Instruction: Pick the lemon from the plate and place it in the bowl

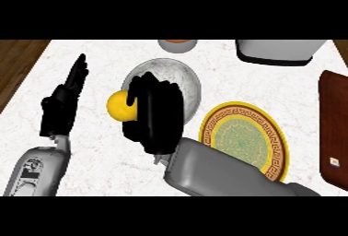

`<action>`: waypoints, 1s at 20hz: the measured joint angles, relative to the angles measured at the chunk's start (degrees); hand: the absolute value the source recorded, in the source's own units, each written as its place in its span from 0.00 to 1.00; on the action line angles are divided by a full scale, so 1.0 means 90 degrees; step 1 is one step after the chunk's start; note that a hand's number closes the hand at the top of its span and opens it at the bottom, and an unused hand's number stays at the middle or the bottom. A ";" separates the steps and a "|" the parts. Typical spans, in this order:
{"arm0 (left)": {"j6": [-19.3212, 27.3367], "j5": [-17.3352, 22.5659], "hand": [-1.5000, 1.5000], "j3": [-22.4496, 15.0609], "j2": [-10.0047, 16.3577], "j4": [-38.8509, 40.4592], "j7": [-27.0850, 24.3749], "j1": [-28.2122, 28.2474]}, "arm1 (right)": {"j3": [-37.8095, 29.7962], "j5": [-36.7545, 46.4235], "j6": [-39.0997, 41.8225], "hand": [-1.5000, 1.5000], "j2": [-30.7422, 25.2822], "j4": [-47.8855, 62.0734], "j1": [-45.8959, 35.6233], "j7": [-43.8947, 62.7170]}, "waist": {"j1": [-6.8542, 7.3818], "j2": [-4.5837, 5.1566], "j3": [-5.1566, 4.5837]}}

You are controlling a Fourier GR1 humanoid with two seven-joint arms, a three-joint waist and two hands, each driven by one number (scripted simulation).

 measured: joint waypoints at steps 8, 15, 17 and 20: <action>-0.0029 0.0037 0.50 0.0153 0.0105 -0.0047 -0.0032 0.0094 | -0.0295 0.0496 -0.0456 1.00 0.0005 0.1390 -0.0521 0.0067 | -0.0157 0.0026 0.0007; -0.0048 0.0071 0.50 0.0206 0.0106 -0.0164 0.0002 0.0142 | -0.0512 0.0837 -0.0815 1.00 0.0014 0.3076 -0.0718 -0.0102 | -0.0200 0.0061 0.0012; -0.0045 0.0051 0.50 0.0195 0.0096 -0.0183 0.0016 0.0131 | -0.0610 0.0777 -0.0950 1.00 0.0018 0.3501 -0.0769 -0.0188 | -0.0199 0.0071 0.0013; -0.0005 0.0009 0.50 0.0172 0.0044 -0.0144 0.0023 0.0078 | -0.0855 0.0502 -0.1319 1.00 0.0025 0.3950 -0.0660 -0.0407 | -0.0181 0.0102 0.0017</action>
